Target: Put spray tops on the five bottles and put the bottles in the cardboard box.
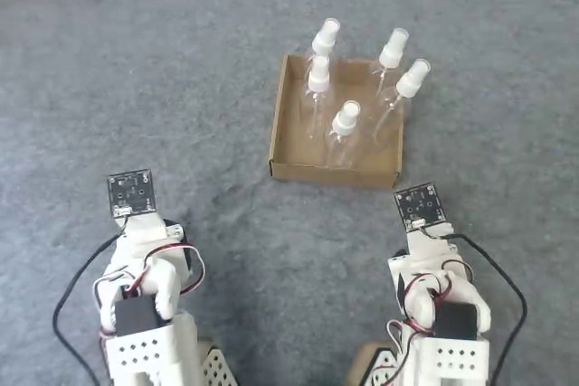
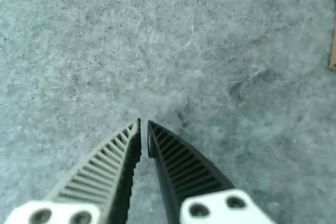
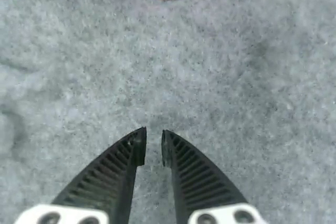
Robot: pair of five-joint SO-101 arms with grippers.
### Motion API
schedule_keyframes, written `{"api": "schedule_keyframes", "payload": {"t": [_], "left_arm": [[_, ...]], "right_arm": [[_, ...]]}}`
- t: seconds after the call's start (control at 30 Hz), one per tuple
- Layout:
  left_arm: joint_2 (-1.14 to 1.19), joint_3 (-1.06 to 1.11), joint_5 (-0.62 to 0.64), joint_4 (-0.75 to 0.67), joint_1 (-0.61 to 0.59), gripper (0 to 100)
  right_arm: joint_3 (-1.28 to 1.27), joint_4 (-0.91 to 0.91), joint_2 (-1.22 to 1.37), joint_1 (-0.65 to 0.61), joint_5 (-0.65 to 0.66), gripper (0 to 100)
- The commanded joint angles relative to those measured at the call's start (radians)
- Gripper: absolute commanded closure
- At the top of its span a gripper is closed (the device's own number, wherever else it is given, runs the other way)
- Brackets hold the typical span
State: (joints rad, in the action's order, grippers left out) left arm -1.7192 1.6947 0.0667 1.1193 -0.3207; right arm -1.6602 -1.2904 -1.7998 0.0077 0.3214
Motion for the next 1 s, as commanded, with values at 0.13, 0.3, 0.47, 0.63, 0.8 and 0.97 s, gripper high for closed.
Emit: {"api": "schedule_keyframes", "payload": {"t": [0.13,0.3,0.47,0.63,0.8,0.97], "left_arm": [[-0.008,-0.004,0.008,0.002,0.002,99],[-0.008,-0.004,0.008,0.002,0.002,99],[-0.008,-0.004,0.008,0.002,0.003,99],[-0.008,-0.004,0.008,-0.003,0.003,99],[-0.008,-0.004,0.011,-0.011,0.003,99],[-0.008,-0.004,0.011,-0.011,0.003,99]], "right_arm": [[-0.025,0.036,-0.015,0.008,0.012,99.1],[-0.015,0.232,-0.015,0.007,0.021,98.8],[0.1,0.28,-0.015,0.008,0.224,98.7],[0.308,0.271,-0.002,0.01,0.112,98.5],[0.514,0.22,0.041,0.001,-0.032,83.8],[0.66,0.311,0.311,0.002,-0.081,83.7]]}}
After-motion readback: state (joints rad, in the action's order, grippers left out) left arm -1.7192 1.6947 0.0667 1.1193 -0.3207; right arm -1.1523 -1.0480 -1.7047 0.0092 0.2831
